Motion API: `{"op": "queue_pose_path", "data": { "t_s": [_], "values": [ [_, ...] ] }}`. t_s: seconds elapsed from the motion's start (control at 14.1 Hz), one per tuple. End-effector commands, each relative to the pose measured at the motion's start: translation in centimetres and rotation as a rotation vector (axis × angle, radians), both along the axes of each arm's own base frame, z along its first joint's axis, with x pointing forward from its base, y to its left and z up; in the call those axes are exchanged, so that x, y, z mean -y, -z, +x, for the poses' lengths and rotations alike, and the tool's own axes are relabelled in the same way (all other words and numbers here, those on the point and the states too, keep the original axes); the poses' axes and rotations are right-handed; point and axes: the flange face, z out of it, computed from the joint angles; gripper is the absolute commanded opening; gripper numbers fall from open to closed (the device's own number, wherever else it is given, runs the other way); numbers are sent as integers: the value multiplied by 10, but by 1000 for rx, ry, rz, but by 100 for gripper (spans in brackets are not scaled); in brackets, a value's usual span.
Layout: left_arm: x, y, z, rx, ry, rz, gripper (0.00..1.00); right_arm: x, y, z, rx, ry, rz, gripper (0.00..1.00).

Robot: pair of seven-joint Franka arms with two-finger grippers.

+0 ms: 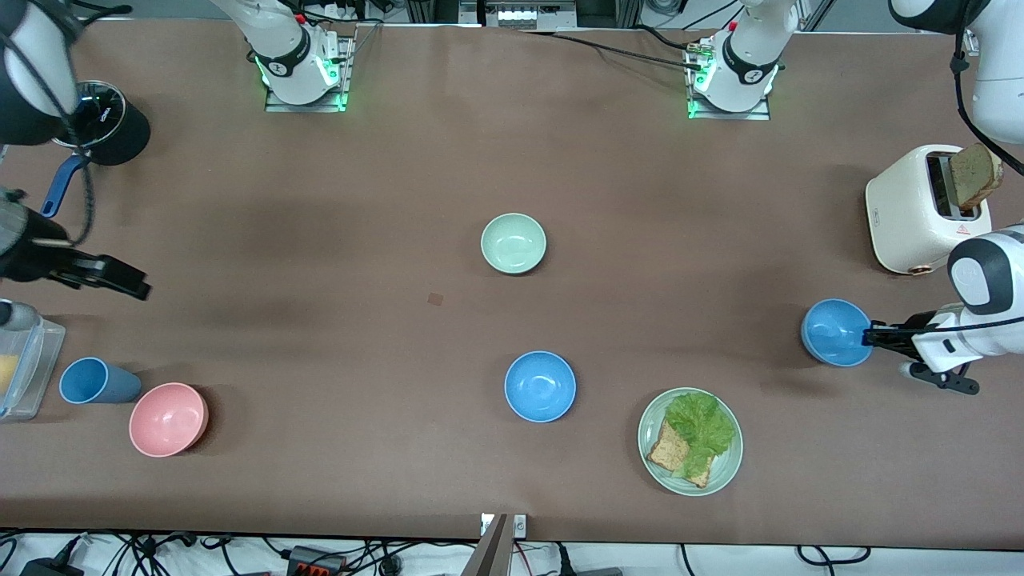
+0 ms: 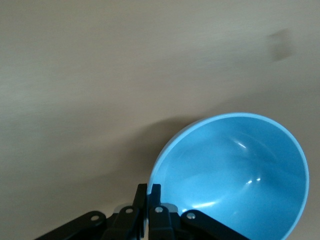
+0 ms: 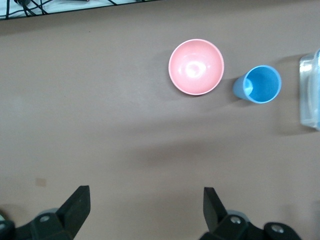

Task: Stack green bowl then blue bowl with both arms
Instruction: 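Carry the blue bowl with the left gripper over the green bowl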

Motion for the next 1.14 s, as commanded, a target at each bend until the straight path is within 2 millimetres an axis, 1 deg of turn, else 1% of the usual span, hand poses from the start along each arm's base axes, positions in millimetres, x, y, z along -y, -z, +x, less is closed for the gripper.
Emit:
{"op": "queue_pose_path", "data": {
  "t_s": [0.0,0.14,0.21,0.28,0.35,0.43,0.5,0.57,0.64,0.71,0.85,0.92,0.99,1.06],
  "values": [
    [63,-77,-2,-66,-21,-21,0,21,-9,-18,-26,-37,-5,100],
    [125,-116,-6,-108,-54,-28,0,25,-11,-26,-37,-41,-6,100],
    [160,-131,-9,-130,-105,-26,0,30,-8,-29,-46,-72,-7,100],
    [197,-145,-13,-146,-150,-24,0,32,-10,-34,-40,-89,-8,100],
    [227,-153,-17,-163,-211,-20,0,32,-10,-40,-46,-88,-8,100],
    [264,-162,-22,-180,-270,-17,0,33,-10,-46,-52,-82,-8,100],
    [289,-165,-28,-197,-321,-13,0,34,-13,-51,-60,-75,-8,100],
    [323,-166,-36,-206,-384,-10,0,33,-13,-55,-63,-75,-7,100],
    [356,-165,-47,-213,-445,-9,0,33,-14,-60,-63,-75,-7,100],
    [383,-163,-57,-218,-506,-13,0,32,-12,-66,-67,-77,-7,100],
    [432,-153,-82,-218,-599,-25,0,31,-9,-80,-51,-78,-10,100],
    [453,-153,-92,-209,-644,-39,0,30,-6,-87,-43,-79,-11,100],
    [472,-146,-103,-206,-670,-44,0,30,-4,-94,-39,-79,-12,100],
    [499,-140,-119,-202,-687,-45,0,29,-2,-97,-33,-79,-12,100]
  ]
}}
